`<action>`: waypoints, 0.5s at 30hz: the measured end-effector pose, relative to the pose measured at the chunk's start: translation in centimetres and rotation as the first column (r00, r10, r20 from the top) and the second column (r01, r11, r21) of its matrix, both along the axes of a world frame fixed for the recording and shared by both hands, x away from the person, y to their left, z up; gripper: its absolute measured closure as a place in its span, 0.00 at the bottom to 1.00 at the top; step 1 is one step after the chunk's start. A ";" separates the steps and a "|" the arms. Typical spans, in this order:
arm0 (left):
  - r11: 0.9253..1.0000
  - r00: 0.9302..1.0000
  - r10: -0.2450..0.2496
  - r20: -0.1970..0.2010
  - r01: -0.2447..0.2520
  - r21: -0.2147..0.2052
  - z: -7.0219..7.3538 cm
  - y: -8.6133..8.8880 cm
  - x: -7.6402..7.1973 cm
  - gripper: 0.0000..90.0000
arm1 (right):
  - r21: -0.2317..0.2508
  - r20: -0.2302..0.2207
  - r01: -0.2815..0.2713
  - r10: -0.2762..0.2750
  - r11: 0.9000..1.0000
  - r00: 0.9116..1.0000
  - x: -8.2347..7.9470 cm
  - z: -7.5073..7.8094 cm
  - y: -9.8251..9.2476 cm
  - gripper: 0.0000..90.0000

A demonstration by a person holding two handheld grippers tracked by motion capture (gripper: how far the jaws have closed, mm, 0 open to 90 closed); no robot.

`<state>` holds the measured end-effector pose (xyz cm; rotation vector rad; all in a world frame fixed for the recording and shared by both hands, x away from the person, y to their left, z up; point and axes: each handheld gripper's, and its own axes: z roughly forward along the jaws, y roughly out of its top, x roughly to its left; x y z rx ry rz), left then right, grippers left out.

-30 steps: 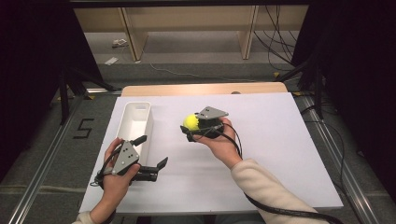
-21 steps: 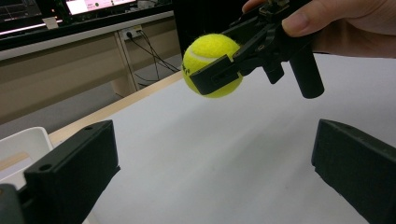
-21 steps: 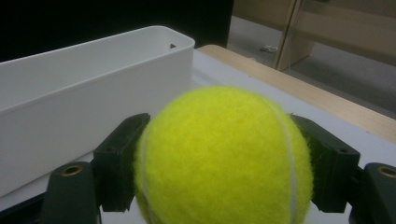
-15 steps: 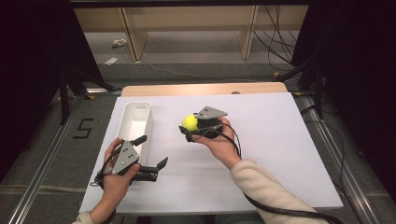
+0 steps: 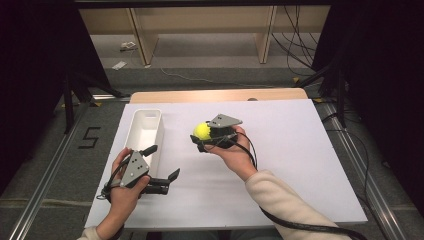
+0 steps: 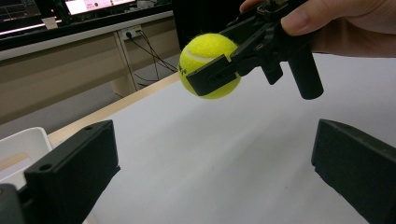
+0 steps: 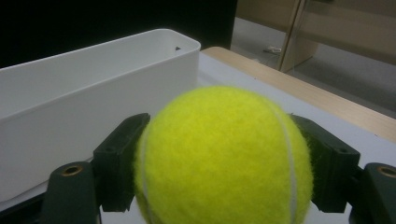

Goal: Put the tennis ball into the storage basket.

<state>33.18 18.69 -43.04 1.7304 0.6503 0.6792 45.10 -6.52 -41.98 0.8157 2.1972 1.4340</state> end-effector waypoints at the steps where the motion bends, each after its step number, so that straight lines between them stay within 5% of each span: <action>1: 1.000 1.000 0.000 0.000 0.000 0.001 0.0 0.0 0.0 0.00 | 0.001 0.001 0.001 -0.001 1.000 1.000 0.0 0.0 0.1 0.29; 15: 1.000 1.000 -0.001 0.000 0.001 0.003 0.0 0.0 0.0 0.00 | 0.002 0.006 -0.005 0.005 1.000 1.000 -0.1 0.3 0.4 0.29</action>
